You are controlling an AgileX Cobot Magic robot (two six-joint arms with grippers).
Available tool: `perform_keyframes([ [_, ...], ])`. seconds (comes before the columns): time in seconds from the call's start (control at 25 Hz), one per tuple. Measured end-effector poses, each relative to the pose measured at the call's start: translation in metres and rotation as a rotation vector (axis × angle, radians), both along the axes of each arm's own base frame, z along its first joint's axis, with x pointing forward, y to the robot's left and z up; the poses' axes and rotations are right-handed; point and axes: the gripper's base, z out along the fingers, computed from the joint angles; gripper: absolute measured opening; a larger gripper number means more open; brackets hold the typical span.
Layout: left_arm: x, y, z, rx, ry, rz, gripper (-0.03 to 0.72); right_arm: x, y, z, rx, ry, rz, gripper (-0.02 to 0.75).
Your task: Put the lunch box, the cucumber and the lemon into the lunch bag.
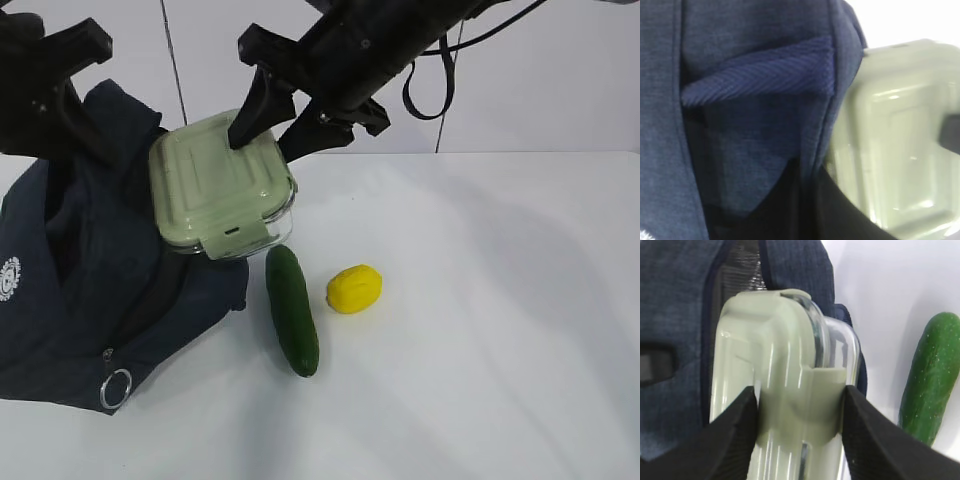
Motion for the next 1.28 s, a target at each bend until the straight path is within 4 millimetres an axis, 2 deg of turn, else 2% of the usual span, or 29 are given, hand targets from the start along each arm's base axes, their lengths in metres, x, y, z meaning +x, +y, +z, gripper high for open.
perform_keyframes([
  [0.2,0.002,-0.003,0.002,-0.027,-0.023,0.011,-0.006,0.003,0.010,-0.006,0.010,-0.029,-0.020,0.390],
  [0.56,0.007,-0.009,0.000,-0.065,-0.037,0.026,-0.006,-0.004,0.045,-0.009,0.037,-0.117,-0.026,0.390],
  [0.88,0.010,-0.011,-0.001,-0.100,-0.044,0.044,-0.006,-0.005,0.068,-0.034,0.045,-0.091,-0.018,0.389],
  [1.28,0.012,-0.011,0.000,-0.104,-0.062,0.053,-0.006,-0.006,0.075,-0.041,0.085,-0.043,-0.025,0.389],
])
